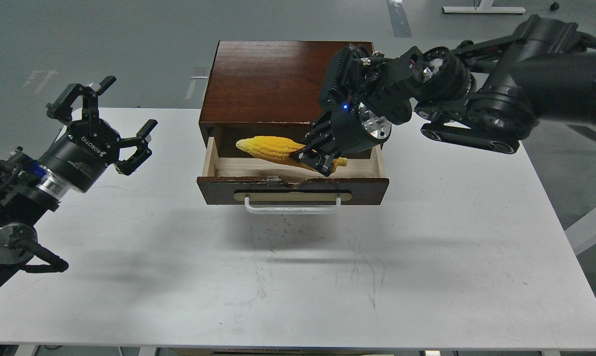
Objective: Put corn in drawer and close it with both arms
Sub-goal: 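Lower the corn into the drawer and open the right gripper, then withdraw the right gripper up and away from the drawer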
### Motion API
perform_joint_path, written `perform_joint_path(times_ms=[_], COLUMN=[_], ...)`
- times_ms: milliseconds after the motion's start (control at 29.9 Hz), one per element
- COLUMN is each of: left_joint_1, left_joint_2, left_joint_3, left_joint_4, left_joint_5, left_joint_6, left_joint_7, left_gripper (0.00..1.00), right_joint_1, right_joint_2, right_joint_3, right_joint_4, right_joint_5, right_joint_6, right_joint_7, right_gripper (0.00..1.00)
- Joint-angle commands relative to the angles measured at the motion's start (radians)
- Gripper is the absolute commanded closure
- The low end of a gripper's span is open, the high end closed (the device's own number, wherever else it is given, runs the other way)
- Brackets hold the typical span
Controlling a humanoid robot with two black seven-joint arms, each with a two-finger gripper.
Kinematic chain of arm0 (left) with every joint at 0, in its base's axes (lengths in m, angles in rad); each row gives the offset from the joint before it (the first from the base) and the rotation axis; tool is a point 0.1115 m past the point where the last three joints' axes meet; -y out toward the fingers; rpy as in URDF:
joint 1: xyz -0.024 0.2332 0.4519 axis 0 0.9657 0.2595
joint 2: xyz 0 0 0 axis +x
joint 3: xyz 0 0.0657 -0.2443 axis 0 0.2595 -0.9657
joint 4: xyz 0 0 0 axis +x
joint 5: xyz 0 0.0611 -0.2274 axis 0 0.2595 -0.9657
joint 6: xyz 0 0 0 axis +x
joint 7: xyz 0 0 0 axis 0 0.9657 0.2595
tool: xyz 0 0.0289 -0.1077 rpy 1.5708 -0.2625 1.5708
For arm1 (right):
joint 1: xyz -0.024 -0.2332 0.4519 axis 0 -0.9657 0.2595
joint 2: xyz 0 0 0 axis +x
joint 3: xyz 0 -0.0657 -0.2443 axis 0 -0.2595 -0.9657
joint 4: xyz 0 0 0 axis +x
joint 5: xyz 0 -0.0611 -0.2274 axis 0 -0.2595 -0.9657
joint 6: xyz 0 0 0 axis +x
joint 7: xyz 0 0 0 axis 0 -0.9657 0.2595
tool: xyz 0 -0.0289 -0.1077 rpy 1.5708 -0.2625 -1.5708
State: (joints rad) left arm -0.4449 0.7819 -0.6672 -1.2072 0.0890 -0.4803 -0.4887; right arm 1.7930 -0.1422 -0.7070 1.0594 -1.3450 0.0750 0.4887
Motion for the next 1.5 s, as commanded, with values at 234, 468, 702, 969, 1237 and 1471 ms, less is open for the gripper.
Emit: perform_joint_path(times_ms=[234,468,702,969,1237,1471], left_joint_1=[0.002,0.0,-0.001,-0.001,0.0,-0.001], left_joint_2=[0.002,0.002,0.005,0.004,0.0,0.017], left_joint_3=[0.0,-0.002,-0.003,0.0,0.006,-0.002], left_joint_4=[0.0,0.0,0.002,0.002,0.003,0.017], left_joint_5=[0.0,0.0,0.0,0.0,0.002,0.002], left_joint_6=[-0.001,-0.001,0.002,0.0,0.0,0.0], left_joint_7=[0.0,0.0,0.0,0.0,0.0,0.0], left_gripper=[0.0,0.0,0.0,0.0,0.0,0.0], right_joint_1=[-0.018,-0.006,0.019,-0.137,-0.7,-1.055], right_joint_2=[0.009,-0.014,-0.157,-0.38,-0.49,-0.474], right_joint_3=[0.0,0.017,0.181,0.331,0.844,1.093], right_joint_4=[-0.019,-0.013,-0.001,0.036,0.019,0.016], right_joint_5=[0.003,0.015,0.175,0.584,0.782,0.923], right_joint_6=[-0.024,-0.029,-0.026,-0.034,-0.035,-0.03], right_joint_7=[0.0,0.0,0.0,0.0,0.0,0.0], right_gripper=[0.24,0.12,0.04,0.04,0.04,0.04])
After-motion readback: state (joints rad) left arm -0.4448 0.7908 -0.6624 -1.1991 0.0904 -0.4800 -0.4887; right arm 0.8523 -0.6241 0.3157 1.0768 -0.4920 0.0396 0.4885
